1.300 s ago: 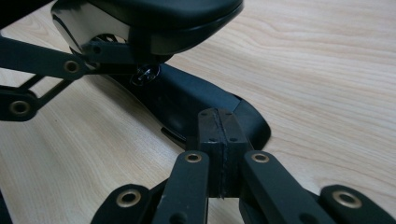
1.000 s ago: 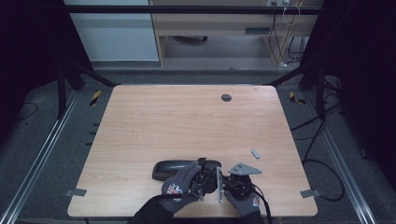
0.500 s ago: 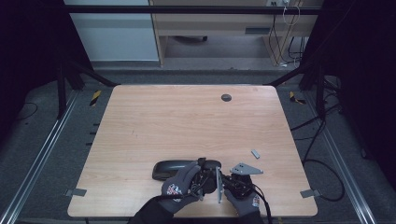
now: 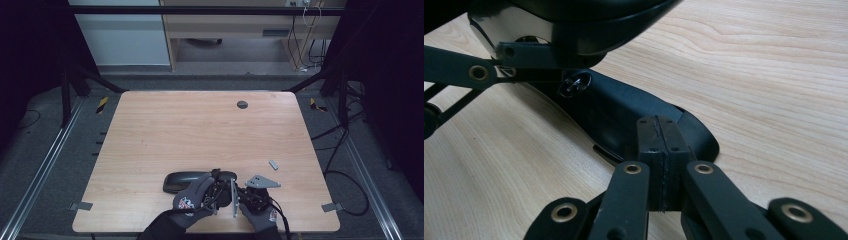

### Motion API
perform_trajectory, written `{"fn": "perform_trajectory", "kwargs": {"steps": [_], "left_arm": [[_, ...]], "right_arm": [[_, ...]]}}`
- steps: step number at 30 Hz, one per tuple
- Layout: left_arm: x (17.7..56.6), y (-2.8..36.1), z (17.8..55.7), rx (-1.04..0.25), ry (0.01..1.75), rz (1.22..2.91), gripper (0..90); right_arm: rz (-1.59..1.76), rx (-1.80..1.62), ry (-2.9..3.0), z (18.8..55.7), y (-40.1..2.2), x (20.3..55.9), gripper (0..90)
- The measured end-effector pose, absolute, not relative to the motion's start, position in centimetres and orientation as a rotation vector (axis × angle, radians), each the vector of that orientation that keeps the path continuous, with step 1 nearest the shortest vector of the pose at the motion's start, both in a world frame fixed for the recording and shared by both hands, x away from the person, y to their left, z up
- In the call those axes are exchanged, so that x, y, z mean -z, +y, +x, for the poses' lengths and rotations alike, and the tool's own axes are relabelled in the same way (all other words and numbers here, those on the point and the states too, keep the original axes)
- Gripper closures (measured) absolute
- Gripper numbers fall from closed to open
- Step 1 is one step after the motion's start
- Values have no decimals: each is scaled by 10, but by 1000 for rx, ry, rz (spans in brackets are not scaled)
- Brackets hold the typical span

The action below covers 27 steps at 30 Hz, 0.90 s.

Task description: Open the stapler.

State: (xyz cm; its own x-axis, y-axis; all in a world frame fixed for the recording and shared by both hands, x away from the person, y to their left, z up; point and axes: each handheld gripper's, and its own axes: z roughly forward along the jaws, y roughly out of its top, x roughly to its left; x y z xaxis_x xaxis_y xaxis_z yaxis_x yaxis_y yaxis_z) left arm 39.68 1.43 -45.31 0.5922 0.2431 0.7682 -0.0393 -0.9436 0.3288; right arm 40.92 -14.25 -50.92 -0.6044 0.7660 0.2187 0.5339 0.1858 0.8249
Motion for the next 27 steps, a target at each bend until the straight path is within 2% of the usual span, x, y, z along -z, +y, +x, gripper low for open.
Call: {"fn": "perform_trajectory", "kwargs": {"steps": [27], "left_arm": [[451,17,397,-1240,188,2506,514]], "right_arm": [[1244,-1391,2217,409,-139,510,900]]}}
